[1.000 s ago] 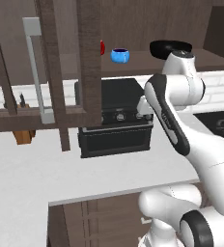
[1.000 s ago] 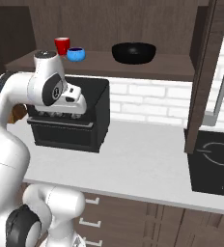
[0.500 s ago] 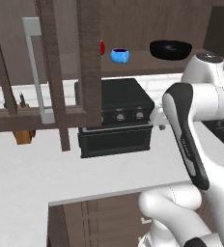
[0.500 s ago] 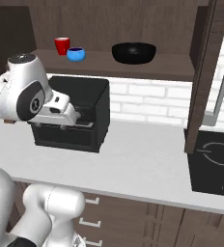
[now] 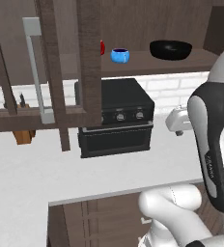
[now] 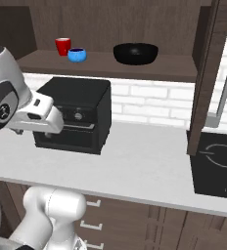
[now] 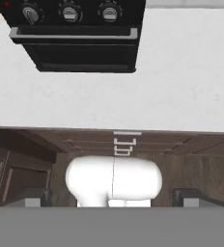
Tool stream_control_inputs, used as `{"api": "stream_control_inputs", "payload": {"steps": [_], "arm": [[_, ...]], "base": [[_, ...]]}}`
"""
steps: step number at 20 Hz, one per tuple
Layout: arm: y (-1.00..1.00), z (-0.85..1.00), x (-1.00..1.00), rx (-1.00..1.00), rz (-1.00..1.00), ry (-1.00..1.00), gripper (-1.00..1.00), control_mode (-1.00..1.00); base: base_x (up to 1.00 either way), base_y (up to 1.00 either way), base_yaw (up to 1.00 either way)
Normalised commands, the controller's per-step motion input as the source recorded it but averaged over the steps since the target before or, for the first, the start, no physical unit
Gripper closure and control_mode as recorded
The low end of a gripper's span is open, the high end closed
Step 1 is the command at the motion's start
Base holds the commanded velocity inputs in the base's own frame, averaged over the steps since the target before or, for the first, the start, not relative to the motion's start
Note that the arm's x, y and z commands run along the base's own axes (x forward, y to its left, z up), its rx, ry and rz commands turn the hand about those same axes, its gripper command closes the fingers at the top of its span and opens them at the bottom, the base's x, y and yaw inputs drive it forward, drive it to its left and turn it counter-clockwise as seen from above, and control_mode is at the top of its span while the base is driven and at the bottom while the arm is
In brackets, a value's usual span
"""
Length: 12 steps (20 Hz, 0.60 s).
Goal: Gather all objects into one cabinet and sort the glasses and bowls to opposite sides.
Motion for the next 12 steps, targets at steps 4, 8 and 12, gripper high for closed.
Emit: {"api": "stream_control_inputs", "payload": {"steps": [4,8,12], "arm": [[0.00,0.21,-0.41,0.00,0.00,0.05,-1.00,-1.00],[0.00,0.09,-0.01,0.00,0.00,0.10,-1.00,-1.00],[0.00,0.01,0.00,0.00,0.00,0.07,-1.00,-1.00]], "base": [[0.00,0.00,0.00],[0.00,0.00,0.00],[0.00,0.00,0.00]]}}
